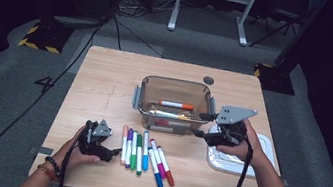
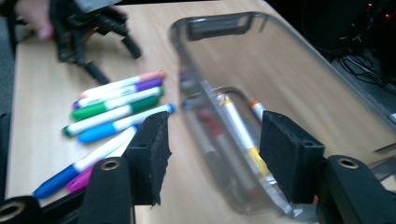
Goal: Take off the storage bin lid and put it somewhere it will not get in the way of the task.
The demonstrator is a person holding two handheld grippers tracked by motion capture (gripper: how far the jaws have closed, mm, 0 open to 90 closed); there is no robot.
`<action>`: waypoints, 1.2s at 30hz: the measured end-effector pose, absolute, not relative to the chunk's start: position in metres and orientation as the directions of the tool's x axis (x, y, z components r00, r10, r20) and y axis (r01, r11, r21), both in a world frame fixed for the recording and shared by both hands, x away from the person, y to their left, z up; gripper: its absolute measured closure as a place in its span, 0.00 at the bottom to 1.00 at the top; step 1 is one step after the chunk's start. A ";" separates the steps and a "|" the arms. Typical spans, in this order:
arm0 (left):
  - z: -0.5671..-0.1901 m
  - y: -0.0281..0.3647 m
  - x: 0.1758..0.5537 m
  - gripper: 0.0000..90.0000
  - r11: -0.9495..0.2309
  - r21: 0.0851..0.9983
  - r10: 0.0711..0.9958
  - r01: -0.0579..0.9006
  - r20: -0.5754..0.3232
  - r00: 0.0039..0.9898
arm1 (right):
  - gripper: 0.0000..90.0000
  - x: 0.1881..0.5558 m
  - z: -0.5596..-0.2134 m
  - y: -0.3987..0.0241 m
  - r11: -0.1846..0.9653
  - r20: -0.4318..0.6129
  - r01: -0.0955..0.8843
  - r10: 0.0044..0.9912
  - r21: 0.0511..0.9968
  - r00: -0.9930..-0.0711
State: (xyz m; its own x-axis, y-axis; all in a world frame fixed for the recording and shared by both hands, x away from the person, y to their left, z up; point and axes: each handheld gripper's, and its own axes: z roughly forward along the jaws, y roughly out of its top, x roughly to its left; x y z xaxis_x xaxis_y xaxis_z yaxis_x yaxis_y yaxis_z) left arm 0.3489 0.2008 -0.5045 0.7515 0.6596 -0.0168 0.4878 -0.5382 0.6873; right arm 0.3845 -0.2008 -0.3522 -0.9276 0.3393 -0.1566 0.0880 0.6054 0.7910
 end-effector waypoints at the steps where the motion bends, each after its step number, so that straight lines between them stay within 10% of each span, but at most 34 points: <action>1: -0.505 0.201 0.349 0.15 -0.539 0.687 0.659 0.488 -0.017 0.752 | 0.47 0.380 -0.355 -0.201 0.604 -0.152 0.090 0.337 0.792 -0.929; 16: -0.505 0.201 0.349 0.15 -0.538 0.687 0.661 0.489 -0.017 0.750 | 0.45 0.332 -0.449 -0.175 0.685 -0.079 0.130 0.265 0.717 -0.961; 36: -0.505 0.201 0.349 0.15 -0.537 0.687 0.662 0.491 -0.018 0.749 | 0.43 0.323 -0.482 -0.154 0.717 -0.003 0.161 0.222 0.678 -0.975</action>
State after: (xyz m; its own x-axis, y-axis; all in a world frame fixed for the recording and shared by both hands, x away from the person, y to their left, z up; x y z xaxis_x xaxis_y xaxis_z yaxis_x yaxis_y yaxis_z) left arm 0.3485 0.2007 -0.5045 0.7494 0.6619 -0.0182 0.4906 -0.5366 0.6865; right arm 0.3234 -0.1542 -0.4824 -0.9750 0.2220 -0.0028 0.1612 0.7168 0.6784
